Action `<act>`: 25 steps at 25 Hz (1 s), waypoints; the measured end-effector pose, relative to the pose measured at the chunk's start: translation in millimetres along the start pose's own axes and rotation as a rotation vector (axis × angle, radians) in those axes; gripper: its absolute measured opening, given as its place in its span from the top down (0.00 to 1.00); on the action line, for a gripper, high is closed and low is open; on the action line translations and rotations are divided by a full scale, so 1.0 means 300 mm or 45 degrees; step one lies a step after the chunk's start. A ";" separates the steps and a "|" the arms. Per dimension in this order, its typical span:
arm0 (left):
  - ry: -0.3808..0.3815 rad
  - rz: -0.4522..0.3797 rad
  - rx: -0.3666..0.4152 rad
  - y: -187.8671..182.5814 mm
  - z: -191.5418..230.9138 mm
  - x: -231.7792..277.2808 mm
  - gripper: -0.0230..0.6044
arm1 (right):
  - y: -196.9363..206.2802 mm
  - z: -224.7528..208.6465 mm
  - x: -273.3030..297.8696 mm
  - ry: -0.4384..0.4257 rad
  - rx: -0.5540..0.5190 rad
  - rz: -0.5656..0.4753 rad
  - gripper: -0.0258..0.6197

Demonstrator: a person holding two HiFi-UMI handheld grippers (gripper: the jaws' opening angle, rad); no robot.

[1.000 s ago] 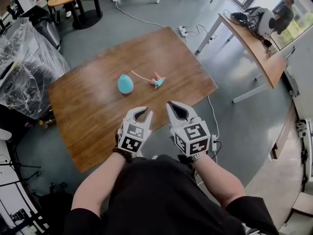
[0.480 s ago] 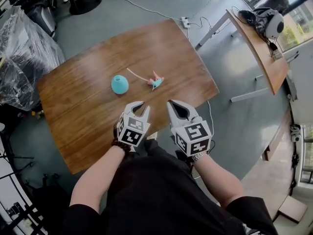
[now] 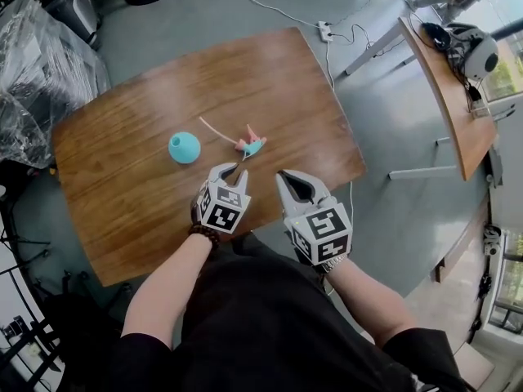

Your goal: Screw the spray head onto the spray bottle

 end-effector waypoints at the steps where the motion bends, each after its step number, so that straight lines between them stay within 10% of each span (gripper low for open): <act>1: -0.006 0.010 -0.009 -0.001 0.006 0.019 0.82 | 0.002 -0.015 0.006 -0.008 -0.004 0.006 0.97; 25: -0.078 0.107 -0.062 0.005 0.066 0.171 0.88 | 0.012 -0.130 0.057 -0.068 -0.029 0.039 0.97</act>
Point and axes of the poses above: the fingertips, and each gripper's own axes: x forward along the fingers, z to its left, y out of its underside, the point moved 5 cm from there along -x, backward along the fingers, and after that the axes turned 7 degrees about y, right-handed, at the moved point
